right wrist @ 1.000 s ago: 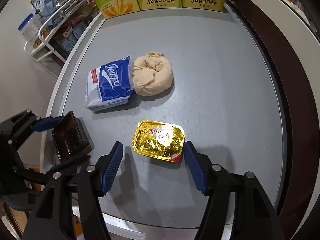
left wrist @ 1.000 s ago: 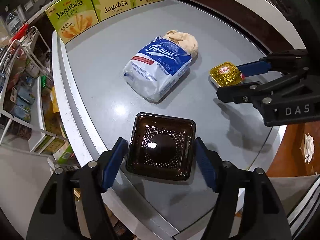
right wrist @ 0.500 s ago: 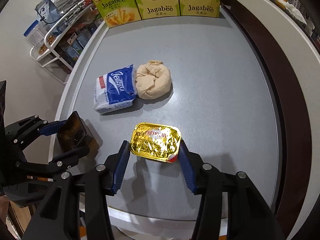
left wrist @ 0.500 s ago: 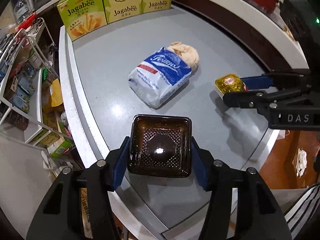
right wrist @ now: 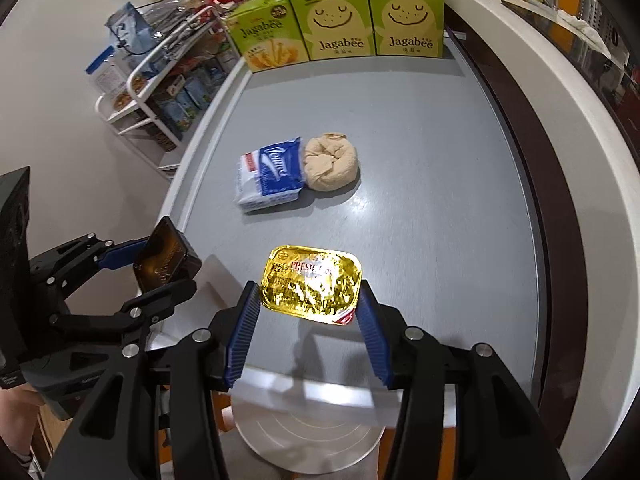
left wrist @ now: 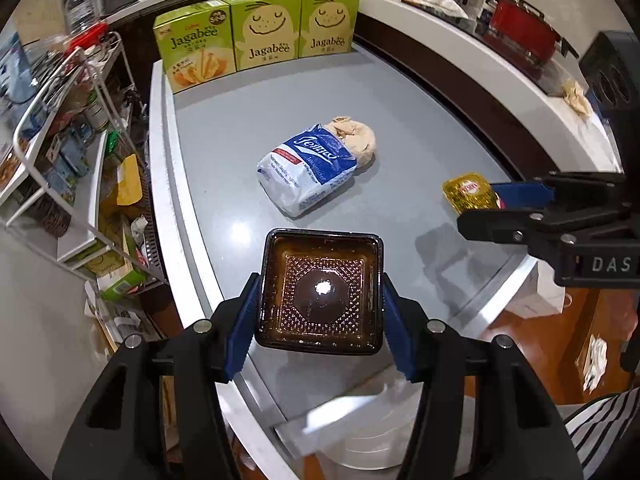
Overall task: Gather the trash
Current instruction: 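Carry the brown tray and butter tray down over the white bin, then open both grippers to drop the two trays into the bin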
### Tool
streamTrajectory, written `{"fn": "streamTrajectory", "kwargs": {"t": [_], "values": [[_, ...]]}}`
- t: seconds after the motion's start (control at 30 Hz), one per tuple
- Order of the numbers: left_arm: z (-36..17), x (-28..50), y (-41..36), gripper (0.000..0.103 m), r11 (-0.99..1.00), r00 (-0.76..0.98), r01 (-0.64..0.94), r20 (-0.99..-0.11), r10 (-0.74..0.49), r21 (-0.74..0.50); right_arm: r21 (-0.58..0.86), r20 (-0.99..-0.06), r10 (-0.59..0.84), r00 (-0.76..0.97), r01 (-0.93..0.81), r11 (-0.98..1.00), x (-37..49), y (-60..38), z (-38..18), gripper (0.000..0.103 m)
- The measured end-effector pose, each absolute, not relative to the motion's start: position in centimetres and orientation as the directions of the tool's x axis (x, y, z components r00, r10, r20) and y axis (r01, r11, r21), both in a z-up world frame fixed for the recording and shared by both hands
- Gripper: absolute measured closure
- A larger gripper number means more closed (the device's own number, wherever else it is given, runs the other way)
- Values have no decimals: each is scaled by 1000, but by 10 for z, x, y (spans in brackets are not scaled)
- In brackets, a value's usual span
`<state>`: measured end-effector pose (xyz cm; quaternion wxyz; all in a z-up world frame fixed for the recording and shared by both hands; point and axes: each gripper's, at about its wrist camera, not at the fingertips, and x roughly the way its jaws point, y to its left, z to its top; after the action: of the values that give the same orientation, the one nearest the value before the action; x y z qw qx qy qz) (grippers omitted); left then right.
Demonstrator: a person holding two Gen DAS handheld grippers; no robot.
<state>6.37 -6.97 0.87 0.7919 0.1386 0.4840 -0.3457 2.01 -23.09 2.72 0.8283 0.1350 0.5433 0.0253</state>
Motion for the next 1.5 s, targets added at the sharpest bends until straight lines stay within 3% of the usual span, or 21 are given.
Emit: {"fn": "streamTrajectory", "kwargs": {"t": [0.63,1.03,1.5], "values": [[31,-25,-50,46,724,296,675,-847,-442,-142,279,-882,308,356,-132,951,-71,-204,56,55],[-10,-75,-42,46,701,161,691,-908,-386,-175,283,-933,317,173,-197,939,-111,-187,13,55],[-89,-80,-41,46,714,12,670,-959,-284,-204,234,-972,235,-9,-130,964,-105,-182,-78,55]]}}
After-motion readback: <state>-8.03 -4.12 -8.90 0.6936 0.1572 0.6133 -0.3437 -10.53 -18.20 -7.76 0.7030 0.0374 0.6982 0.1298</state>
